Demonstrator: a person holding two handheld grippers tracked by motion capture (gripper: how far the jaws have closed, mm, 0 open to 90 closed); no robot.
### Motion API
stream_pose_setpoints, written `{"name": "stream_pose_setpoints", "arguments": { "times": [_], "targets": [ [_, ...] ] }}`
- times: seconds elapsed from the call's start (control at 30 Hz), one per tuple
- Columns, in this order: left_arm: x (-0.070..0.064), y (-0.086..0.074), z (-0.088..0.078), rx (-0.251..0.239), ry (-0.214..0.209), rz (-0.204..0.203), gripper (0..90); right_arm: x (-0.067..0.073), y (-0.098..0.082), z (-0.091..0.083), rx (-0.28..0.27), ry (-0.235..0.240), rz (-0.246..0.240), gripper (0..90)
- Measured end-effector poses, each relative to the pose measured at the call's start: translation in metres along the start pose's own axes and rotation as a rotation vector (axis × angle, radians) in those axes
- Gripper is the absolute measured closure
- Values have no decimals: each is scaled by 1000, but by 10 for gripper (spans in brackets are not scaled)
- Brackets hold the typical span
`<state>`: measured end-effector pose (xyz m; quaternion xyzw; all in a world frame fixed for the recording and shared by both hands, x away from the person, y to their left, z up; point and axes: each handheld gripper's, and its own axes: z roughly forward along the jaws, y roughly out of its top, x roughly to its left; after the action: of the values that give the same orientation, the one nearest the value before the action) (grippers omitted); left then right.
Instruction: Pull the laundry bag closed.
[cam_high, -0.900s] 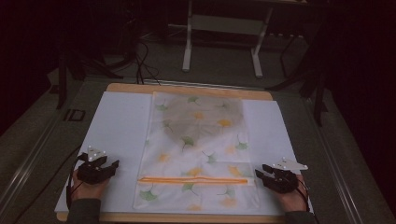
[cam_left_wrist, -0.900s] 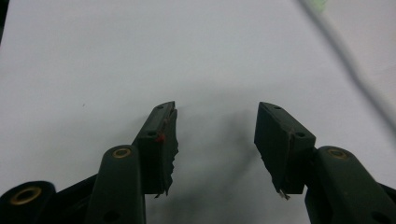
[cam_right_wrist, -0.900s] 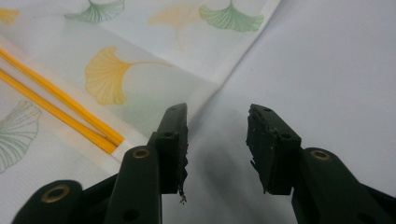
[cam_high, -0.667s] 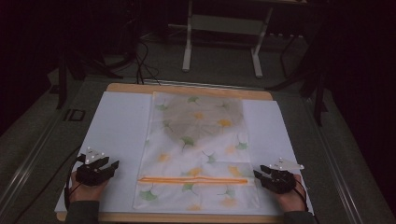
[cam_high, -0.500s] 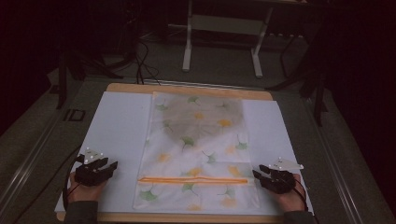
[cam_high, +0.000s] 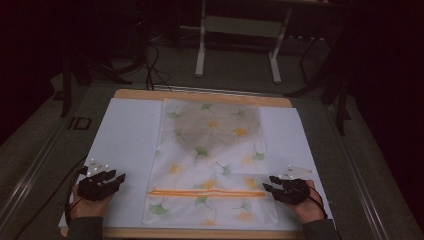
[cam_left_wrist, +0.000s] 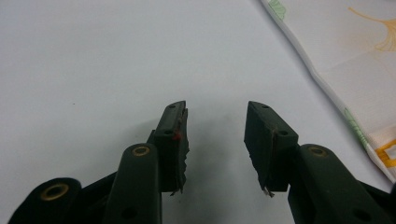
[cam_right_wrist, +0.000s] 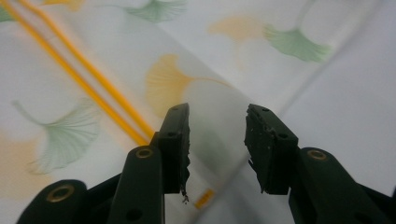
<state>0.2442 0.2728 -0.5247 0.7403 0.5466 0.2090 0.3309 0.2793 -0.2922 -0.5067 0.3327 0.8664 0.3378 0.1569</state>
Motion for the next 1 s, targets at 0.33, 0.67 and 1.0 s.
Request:
{"name": "stream_pose_setpoints", "arguments": {
  "times": [0.33,0.67,1.0],
  "targets": [
    [-3,-1,2,12,-9,18,595,13,23,11,33,65,-87,583],
    [-1,-1,1,2,-31,10,597,27,38,27,60,96,-137,581],
    [-4,0,3,19,-10,42,599,42,60,38,88,129,-219,578]
  ]
}}
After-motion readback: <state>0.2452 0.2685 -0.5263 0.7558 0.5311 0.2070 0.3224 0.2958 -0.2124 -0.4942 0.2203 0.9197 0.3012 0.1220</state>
